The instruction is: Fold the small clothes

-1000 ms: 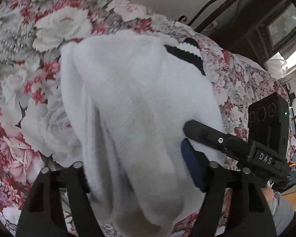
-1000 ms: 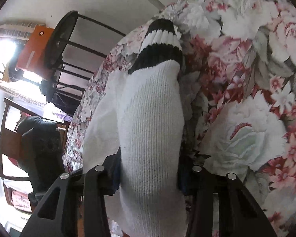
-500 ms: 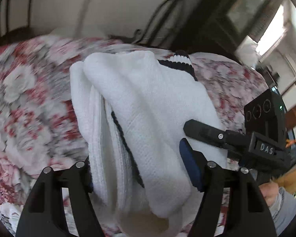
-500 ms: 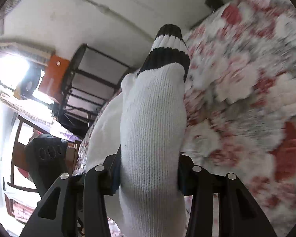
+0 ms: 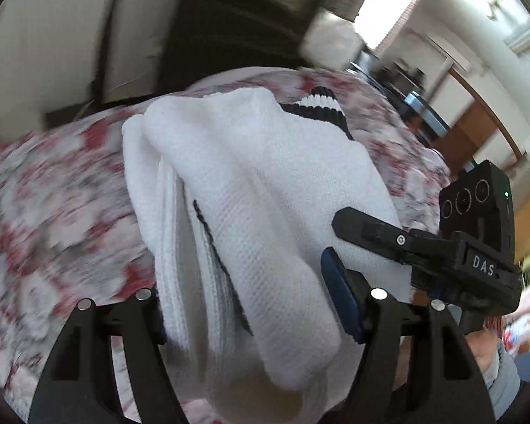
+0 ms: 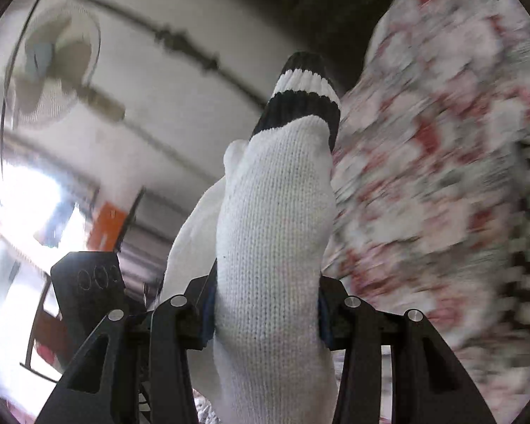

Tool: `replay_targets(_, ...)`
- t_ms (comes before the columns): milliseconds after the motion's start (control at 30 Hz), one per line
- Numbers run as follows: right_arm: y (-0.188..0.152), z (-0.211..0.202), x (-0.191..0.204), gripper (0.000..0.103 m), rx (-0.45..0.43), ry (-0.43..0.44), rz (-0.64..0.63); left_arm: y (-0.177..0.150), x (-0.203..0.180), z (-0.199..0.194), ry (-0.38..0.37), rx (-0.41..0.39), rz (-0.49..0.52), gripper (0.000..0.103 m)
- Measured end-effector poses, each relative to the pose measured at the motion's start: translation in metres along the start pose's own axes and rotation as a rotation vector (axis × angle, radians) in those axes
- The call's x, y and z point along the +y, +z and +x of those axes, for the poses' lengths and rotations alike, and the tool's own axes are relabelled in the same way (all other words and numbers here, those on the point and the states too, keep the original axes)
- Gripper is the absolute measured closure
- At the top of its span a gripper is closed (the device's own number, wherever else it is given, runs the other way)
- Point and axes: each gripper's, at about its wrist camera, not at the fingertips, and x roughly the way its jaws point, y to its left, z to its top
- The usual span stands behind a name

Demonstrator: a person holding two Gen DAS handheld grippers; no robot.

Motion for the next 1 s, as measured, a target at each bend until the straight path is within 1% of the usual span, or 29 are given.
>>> replay_targets(133,0.018,-0.068,-0.03,0.058,-0.112,-0.045,0.024,0.02,-0.075,0.04,-0.073,0.021,0.085,0.036)
replay_targets(167,0.021,-0.088,-0.042,0.058,-0.144,-0.064,0.031,0.021,-0.09,0.049,-0.088,0.028,0.098,0.036)
replay_targets(267,0.027,-0.129,-0.074,0.058,-0.208,-0.099,0.076,0.024,-0.136,0.084,-0.123,0.061,0.142,0.036)
replay_targets(400,0.027,-0.159,-0.126,0.058,-0.26,-0.15,0.149,0.019,-0.178,0.134,-0.127,0.117,0.179,0.036)
replay_targets(467,0.026,-0.165,-0.154,0.058,-0.257,-0.177,0.187,0.013,-0.192,0.166,-0.112,0.154,0.186,0.036)
replay_targets(500,0.025,-0.165,-0.172,0.058,-0.241,-0.207,0.209,0.008,-0.195,0.185,-0.085,0.181,0.184,0.035)
replay_targets(533,0.022,-0.163,-0.193,0.058,-0.221,-0.264,0.246,0.004,-0.192,0.201,-0.057,0.211,0.179,0.034)
replay_targets(567,0.017,-0.159,-0.213,0.058,-0.196,-0.327,0.29,-0.007,-0.188,0.227,0.002,0.266,0.17,0.034)
replay_targets(600,0.011,-0.155,-0.237,0.057,-0.16,-0.4,0.343,-0.019,-0.182,0.246,0.053,0.31,0.163,0.028)
replay_targets(633,0.006,-0.152,-0.252,0.057,-0.147,-0.395,0.377,-0.03,-0.174,0.26,0.081,0.338,0.147,0.014)
replay_targets(667,0.002,-0.151,-0.267,0.058,-0.145,-0.342,0.416,-0.038,-0.166,0.268,0.094,0.326,0.097,0.006)
replay_targets(700,0.002,-0.153,-0.269,0.058,-0.144,-0.328,0.415,-0.039,-0.156,0.268,0.072,0.315,0.046,0.004)
replay_targets(733,0.004,-0.154,-0.266,0.058,-0.138,-0.341,0.394,-0.04,-0.151,0.27,0.045,0.326,0.002,0.004)
replay_targets(767,0.005,-0.152,-0.261,0.058,-0.134,-0.362,0.366,-0.04,-0.149,0.27,0.046,0.332,-0.014,0.004)
replay_targets(833,0.005,-0.151,-0.26,0.056,-0.142,-0.368,0.361,-0.04,-0.152,0.268,0.072,0.321,0.017,0.004)
replay_targets(900,0.006,-0.157,-0.259,0.056,-0.16,-0.341,0.389,-0.04,-0.159,0.263,0.101,0.302,0.044,0.004)
replay_targets(933,0.008,-0.158,-0.251,0.056,-0.164,-0.342,0.383,-0.039,-0.161,0.26,0.114,0.294,0.048,0.004)
replay_targets(1000,0.01,-0.162,-0.226,0.056,-0.175,-0.393,0.297,-0.038,-0.168,0.247,0.159,0.258,0.075,0.004)
